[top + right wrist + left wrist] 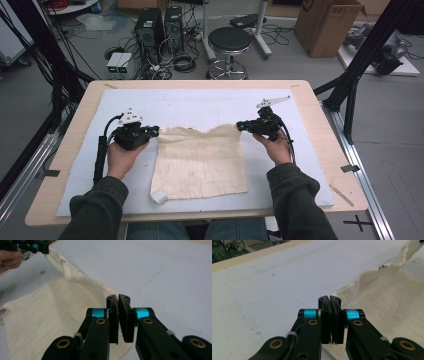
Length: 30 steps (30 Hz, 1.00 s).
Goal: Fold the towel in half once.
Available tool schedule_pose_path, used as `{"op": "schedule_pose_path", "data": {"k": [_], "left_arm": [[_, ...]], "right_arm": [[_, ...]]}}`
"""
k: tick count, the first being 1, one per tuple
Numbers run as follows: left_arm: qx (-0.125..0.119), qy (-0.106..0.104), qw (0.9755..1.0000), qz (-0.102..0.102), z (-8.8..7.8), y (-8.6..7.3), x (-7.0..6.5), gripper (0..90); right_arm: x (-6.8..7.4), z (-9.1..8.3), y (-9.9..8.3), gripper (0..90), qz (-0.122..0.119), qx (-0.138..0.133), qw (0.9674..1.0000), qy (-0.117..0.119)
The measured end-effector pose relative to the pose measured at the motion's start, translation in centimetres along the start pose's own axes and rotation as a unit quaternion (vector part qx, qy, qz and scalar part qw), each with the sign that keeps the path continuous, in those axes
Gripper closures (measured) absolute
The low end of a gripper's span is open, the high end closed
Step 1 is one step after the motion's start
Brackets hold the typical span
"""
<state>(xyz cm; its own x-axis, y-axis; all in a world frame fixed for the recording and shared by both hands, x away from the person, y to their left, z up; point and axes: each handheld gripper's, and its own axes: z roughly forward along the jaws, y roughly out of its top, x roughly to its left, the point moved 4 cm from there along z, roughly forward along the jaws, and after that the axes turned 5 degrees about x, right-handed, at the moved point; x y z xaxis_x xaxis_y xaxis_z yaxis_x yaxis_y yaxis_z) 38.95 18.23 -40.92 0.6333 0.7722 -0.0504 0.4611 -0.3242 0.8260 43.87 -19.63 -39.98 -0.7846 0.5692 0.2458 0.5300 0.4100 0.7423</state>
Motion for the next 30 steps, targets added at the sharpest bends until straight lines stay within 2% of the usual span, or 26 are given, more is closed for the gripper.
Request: {"op": "schedule_pose_path", "data": {"k": [4,7,12,17,23,28,30], "left_arm": [[0.007,-0.006,0.9999,0.013,-0.6,-0.9,-0.8,87.6],[0.003,-0.012,0.9998,0.016,-1.1,-1.4,-1.3,87.6],[0.01,-0.018,0.9992,0.033,-1.7,-2.4,-2.2,87.6],[0.009,-0.028,0.999,0.032,-2.3,-3.6,-3.0,87.6],[0.003,-0.037,0.9985,0.04,-3.3,-4.2,-4.0,87.6],[0.007,-0.044,0.9979,0.048,-3.9,-5.2,-4.6,87.5],[0.011,-0.048,0.9976,0.049,-4.0,-5.7,-4.8,87.6]], "right_arm": [[0.7,-0.4,-0.5,86.5,-0.008,0.003,1.0,0.003],[0.8,-0.4,-1.6,86.5,-0.006,0.018,0.9998,0.007],[1.3,-0.9,-3.1,86.5,-0.008,0.016,0.9998,0.01],[2.0,-1.1,-4.1,86.5,-0.013,0.02,0.9996,0.016],[2.9,-1.3,-4.9,86.5,-0.02,0.02,0.9993,0.023],[3.8,-1.7,-6.0,86.5,-0.024,0.014,0.999,0.034],[4.2,-1.7,-6.5,86.5,-0.026,0.02,0.9988,0.035]]}}
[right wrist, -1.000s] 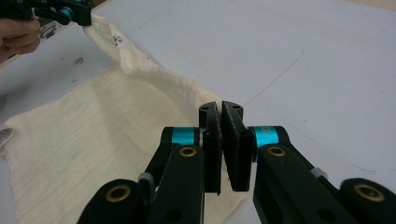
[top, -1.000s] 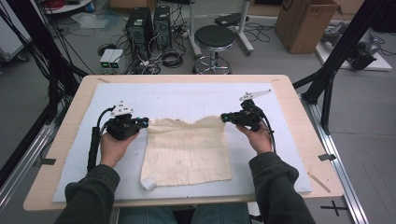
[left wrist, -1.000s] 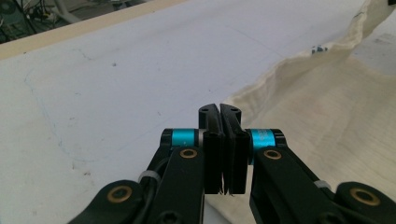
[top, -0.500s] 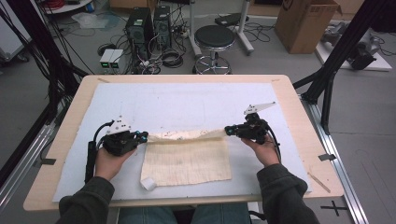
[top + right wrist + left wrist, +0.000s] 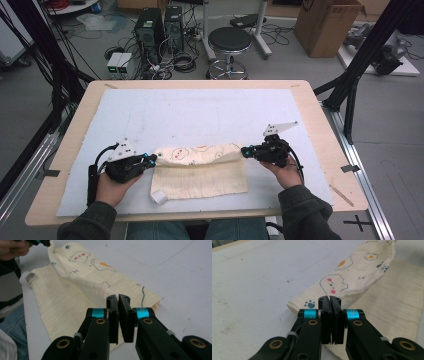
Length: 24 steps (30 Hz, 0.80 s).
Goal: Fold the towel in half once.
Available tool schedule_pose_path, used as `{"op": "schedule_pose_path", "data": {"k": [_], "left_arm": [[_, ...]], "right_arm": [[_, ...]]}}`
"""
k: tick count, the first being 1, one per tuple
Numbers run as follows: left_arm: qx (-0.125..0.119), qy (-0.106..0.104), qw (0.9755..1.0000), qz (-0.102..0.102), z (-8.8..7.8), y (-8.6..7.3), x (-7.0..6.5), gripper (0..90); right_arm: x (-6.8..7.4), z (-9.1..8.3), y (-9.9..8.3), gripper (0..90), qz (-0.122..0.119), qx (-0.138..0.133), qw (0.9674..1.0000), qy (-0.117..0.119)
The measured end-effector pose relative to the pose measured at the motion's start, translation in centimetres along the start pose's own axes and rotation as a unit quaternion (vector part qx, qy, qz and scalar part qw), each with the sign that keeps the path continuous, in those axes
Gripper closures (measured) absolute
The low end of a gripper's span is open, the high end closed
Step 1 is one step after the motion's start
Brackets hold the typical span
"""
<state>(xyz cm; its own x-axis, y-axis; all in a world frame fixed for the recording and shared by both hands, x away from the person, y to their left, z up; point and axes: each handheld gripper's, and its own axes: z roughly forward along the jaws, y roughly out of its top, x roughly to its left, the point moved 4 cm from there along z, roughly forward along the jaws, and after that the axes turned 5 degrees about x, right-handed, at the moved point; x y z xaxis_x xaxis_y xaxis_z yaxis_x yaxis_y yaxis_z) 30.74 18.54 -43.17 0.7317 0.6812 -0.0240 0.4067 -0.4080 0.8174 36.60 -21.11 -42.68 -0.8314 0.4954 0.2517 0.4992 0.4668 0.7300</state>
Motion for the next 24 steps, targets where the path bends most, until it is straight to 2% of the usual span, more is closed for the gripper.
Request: {"op": "schedule_pose_path", "data": {"k": [7,11,14,16,21,24], "left_arm": [[0.004,-0.013,0.9998,0.018,-0.7,-1.1,-1.2,87.6],[0.002,-0.018,0.9996,0.02,-1.2,-1.6,-1.5,87.5],[0.0,-0.023,0.9995,0.02,-1.4,-2.0,-1.9,87.5],[0.001,-0.025,0.9993,0.027,-1.6,-2.3,-2.2,87.5],[0.008,-0.032,0.9986,0.041,-1.9,-2.7,-2.8,87.5],[0.008,-0.037,0.9985,0.04,-1.9,-2.9,-3.2,87.5]], "right_arm": [[0.9,-0.1,-1.4,86.5,0.0,0.005,1.0,0.004],[1.4,-0.3,-1.9,86.4,0.01,-0.005,0.9997,0.023],[1.9,-0.1,-2.3,86.4,-0.001,0.008,0.9998,0.019],[2.2,-0.1,-2.6,86.4,-0.004,0.012,0.9997,0.02],[2.5,-0.2,-3.2,86.3,-0.003,0.018,0.9997,0.019],[2.8,-0.3,-3.5,86.3,-0.006,0.022,0.9996,0.017]]}}
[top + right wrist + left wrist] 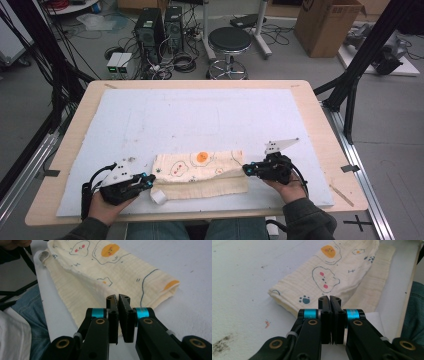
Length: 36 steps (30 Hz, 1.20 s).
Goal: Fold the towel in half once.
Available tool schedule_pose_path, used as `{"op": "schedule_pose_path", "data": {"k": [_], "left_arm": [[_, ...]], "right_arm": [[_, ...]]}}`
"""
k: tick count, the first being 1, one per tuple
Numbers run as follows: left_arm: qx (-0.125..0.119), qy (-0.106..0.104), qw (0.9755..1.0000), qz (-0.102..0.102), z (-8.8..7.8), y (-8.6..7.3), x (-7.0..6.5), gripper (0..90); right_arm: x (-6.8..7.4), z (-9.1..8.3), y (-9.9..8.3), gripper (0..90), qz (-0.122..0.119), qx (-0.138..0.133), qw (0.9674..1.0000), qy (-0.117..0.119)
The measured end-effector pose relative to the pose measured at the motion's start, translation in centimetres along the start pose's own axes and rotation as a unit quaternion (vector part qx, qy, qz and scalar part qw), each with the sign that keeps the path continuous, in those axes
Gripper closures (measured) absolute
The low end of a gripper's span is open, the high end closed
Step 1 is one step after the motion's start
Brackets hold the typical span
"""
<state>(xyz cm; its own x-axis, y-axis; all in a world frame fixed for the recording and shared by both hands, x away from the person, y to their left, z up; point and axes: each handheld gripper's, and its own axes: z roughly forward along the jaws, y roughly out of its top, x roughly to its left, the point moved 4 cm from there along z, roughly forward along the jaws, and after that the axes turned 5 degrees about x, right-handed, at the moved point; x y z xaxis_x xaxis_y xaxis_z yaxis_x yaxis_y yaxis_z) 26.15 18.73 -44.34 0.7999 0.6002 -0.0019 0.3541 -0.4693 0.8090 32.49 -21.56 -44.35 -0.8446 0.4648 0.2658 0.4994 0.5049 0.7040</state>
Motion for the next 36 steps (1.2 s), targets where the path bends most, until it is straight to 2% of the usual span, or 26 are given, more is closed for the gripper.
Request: {"op": "schedule_pose_path", "data": {"k": [7,10,13,14,16,18,21,23,24,27,29,33,36], "left_arm": [[0.01,-0.007,0.9999,0.011,-0.1,-0.4,-0.8,87.4],[0.009,-0.017,0.9997,0.014,-0.2,-0.5,-1.0,86.2],[-0.01,-0.036,0.9992,0.012,-0.8,-0.2,-1.1,75.8],[-0.02,-0.042,0.9989,0.008,-1.0,0.0,-1.1,74.8],[-0.034,-0.049,0.9982,0.0,-1.4,0.5,-0.8,69.6],[-0.036,-0.048,0.9982,-0.003,-1.3,0.7,-0.6,67.2],[-0.024,-0.044,0.9987,-0.01,-0.2,0.8,-0.1,68.9],[-0.015,-0.048,0.9987,-0.01,0.7,0.8,-0.1,74.1],[-0.01,-0.053,0.9985,-0.011,1.1,0.8,-0.2,75.8],[0.01,-0.079,0.9968,0.003,1.9,0.4,-0.5,83.0],[0.025,-0.086,0.9959,0.01,2.2,-0.1,-0.7,84.1],[0.043,-0.095,0.9944,0.016,2.2,-0.8,-0.9,84.4],[0.049,-0.1,0.9937,0.012,2.2,-1.1,-1.0,84.2]], "right_arm": [[0.3,0.1,-0.7,86.0,-0.003,0.011,0.9999,-0.002],[0.5,0.1,-0.9,83.2,-0.005,0.012,0.9999,0.0],[0.8,-0.3,-0.7,72.8,-0.01,0.006,0.9999,0.011],[1.0,-0.5,-0.7,70.9,-0.011,0.004,0.9999,0.01],[1.2,-1.0,-0.3,70.1,-0.02,-0.005,0.9998,0.004],[1.4,-1.3,0.0,69.7,-0.024,-0.006,0.9997,0.001],[1.6,-0.6,0.4,70.1,-0.03,0.003,0.9995,0.006],[1.7,0.3,0.5,70.4,-0.034,0.015,0.9992,0.013],[1.8,0.8,0.5,70.5,-0.038,0.021,0.9989,0.015],[2.1,2.2,0.4,70.3,-0.052,0.038,0.9977,0.022],[2.2,2.7,0.0,68.7,-0.063,0.051,0.9965,0.022],[2.0,2.7,-0.6,68.9,-0.065,0.064,0.9957,0.016],[2.1,2.7,-1.2,69.1,-0.071,0.076,0.9945,0.011]]}}
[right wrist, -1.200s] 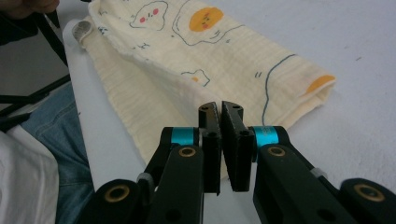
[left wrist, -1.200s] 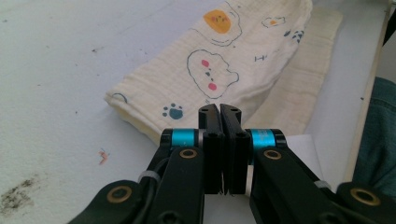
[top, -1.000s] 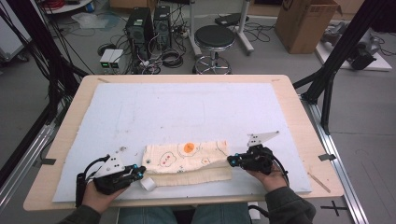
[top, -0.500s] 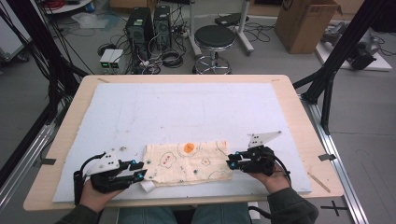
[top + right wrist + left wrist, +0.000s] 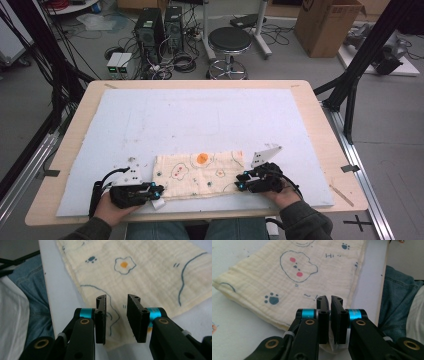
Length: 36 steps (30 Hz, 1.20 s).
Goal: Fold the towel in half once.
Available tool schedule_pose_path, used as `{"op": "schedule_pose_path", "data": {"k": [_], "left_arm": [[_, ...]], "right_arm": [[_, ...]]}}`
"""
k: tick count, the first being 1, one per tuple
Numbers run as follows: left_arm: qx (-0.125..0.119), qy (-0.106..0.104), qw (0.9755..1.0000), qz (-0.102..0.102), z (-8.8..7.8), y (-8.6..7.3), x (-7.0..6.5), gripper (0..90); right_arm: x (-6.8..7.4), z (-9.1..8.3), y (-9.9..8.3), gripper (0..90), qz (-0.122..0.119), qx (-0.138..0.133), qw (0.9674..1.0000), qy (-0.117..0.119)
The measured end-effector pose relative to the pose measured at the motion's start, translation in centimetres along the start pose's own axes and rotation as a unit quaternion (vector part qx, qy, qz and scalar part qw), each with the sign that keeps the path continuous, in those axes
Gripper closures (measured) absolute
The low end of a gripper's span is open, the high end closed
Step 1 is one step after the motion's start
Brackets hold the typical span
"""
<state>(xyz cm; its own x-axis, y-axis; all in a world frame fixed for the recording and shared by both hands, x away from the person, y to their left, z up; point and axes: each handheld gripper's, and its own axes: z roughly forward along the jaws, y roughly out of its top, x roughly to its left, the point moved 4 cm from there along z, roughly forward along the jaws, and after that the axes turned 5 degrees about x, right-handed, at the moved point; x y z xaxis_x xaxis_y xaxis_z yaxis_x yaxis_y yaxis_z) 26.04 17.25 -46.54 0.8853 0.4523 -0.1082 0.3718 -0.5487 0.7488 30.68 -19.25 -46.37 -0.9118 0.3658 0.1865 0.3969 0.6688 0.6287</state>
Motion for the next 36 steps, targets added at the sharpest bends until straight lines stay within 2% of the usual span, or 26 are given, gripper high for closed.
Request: {"op": "schedule_pose_path", "data": {"k": [5,9,18,22,25,29,36], "left_arm": [[0.014,-0.004,0.9999,0.002,0.2,-0.4,-0.1,82.6],[0.013,-0.005,0.9999,-0.001,0.1,-0.6,-0.1,82.4],[0.016,0.0,0.9998,0.007,0.1,-0.5,-0.2,81.3],[-0.003,0.001,1.0,0.002,-0.4,0.1,-0.1,77.0],[-0.018,0.005,0.9998,-0.003,-0.8,0.7,0.0,73.4],[-0.041,0.007,0.9991,-0.009,-1.1,1.4,0.2,69.6],[-0.06,0.026,0.9975,-0.026,-1.5,2.1,1.1,63.9]], "right_arm": [[0.2,-0.1,-0.5,68.6,-0.009,0.003,0.9999,-0.007],[0.4,-0.3,-0.9,68.3,-0.01,0.0,0.9999,-0.008],[0.5,-0.4,-1.2,67.9,-0.01,-0.006,0.9999,-0.012],[0.7,-0.4,-1.0,64.3,-0.013,-0.006,0.9999,-0.008],[1.0,-0.8,-0.4,60.9,-0.016,-0.028,0.9995,0.002],[1.2,-1.4,0.1,58.5,-0.02,-0.037,0.9991,0.0],[0.4,-2.4,1.0,55.2,-0.01,-0.06,0.9982,-0.002]]}}
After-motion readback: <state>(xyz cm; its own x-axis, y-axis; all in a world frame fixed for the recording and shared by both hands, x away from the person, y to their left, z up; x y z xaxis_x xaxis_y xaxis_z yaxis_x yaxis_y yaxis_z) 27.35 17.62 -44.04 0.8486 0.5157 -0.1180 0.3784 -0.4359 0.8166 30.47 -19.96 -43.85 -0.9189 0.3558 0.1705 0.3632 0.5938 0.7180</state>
